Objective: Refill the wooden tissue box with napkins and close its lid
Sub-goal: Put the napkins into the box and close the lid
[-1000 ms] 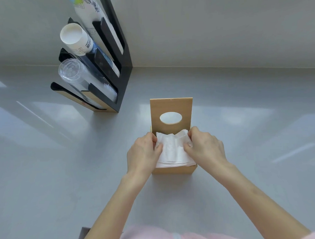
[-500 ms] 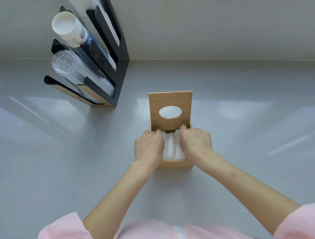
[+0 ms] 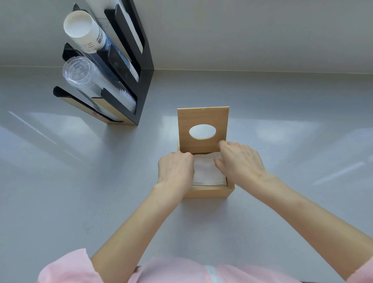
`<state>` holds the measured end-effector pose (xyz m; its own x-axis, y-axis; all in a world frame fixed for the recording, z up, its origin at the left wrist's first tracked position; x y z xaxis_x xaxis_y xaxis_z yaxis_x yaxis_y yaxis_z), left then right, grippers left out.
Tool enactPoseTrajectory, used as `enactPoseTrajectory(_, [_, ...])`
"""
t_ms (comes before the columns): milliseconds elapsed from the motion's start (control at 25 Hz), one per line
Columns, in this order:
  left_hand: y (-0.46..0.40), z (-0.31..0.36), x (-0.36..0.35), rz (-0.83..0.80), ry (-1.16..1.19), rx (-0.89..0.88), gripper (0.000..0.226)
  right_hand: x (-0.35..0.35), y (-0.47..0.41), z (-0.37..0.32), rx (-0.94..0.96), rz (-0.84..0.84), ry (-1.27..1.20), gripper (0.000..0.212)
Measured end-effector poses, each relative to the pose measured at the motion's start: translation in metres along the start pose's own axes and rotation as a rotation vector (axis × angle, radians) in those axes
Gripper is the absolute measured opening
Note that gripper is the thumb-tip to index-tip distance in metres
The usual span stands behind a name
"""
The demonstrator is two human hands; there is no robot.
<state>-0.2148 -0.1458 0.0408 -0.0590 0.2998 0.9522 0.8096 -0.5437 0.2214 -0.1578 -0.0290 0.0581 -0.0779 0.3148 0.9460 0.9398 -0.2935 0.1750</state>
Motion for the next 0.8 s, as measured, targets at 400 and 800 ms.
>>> enactPoseTrajectory(400, [-0.008, 0.001, -0.019, -0.11, -0.147, -0.325, 0.02, -0.023, -0.009, 0.003, 0.237, -0.373, 0.427, 0.026])
enactPoseTrajectory(800, [-0.002, -0.006, -0.012, -0.082, 0.176, -0.301, 0.037, -0.025, -0.006, 0.014, 0.267, -0.242, 0.101, 0.035])
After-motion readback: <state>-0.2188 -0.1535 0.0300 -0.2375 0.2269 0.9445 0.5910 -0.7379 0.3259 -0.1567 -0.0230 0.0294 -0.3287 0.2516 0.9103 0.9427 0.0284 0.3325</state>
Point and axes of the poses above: each hand's wrist, its own y-axis away from the middle knuckle, its own x-axis out of the back of the hand, z = x × y, the point moved 1 cm from there along -y, towards the middle knuckle, and after that the axes turned 9 degrees about -y, right-handed, at the moved point
